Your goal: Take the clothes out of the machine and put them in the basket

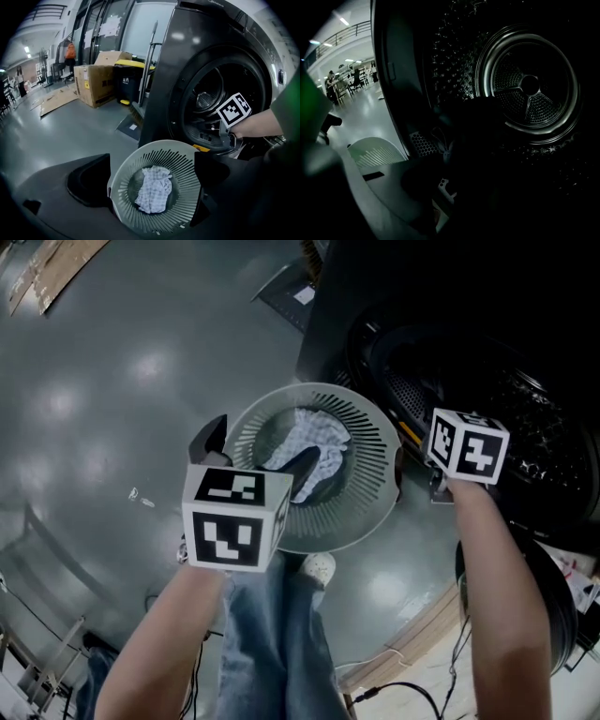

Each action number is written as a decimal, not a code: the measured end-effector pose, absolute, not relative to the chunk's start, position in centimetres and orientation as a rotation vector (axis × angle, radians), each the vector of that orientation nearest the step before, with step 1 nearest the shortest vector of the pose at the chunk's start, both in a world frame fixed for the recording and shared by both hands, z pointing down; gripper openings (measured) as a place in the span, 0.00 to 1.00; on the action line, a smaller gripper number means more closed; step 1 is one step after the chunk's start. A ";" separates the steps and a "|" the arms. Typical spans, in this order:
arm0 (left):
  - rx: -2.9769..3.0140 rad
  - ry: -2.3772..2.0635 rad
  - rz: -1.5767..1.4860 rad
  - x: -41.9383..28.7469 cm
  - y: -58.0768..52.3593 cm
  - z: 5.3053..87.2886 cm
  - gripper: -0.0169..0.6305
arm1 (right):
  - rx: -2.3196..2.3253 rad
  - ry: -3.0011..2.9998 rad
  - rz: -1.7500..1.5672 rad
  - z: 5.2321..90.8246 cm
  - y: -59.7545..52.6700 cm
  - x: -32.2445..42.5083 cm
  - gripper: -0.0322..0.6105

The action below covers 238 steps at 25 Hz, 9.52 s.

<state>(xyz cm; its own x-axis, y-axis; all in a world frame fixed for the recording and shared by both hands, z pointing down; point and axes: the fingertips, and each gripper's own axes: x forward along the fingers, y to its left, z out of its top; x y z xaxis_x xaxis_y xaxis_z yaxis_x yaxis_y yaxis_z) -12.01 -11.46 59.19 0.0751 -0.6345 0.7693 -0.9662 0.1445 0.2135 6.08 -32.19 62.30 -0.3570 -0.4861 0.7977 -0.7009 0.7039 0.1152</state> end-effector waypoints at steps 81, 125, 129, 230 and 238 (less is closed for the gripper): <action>1.558 -1.667 0.515 -13.7 -9.9 57.3 0.90 | 0.940 -2.017 0.348 59.2 -31.8 5.1 0.73; 1.610 -1.703 0.532 -12.2 -8.3 49.6 0.90 | 0.520 -2.109 0.441 54.0 -18.8 2.4 0.22; 1.595 -1.706 0.539 -12.1 -7.4 49.0 0.90 | 0.484 -2.120 0.507 53.9 -15.2 2.2 0.22; 1.529 -1.631 0.524 -11.7 -1.0 41.0 0.90 | 0.683 -2.065 0.827 48.0 -5.6 1.7 0.53; 1.632 -1.635 0.538 -11.4 -0.8 32.1 0.90 | 0.622 -2.094 0.652 36.0 -4.0 1.7 0.53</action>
<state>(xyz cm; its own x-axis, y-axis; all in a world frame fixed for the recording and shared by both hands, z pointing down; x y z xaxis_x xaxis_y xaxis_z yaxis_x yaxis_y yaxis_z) -11.40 -0.80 32.07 0.0954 -0.6572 0.7476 -0.9727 0.0982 0.2105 1.75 -4.02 35.99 -0.5279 -0.1972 0.8261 -0.6310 0.7421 -0.2262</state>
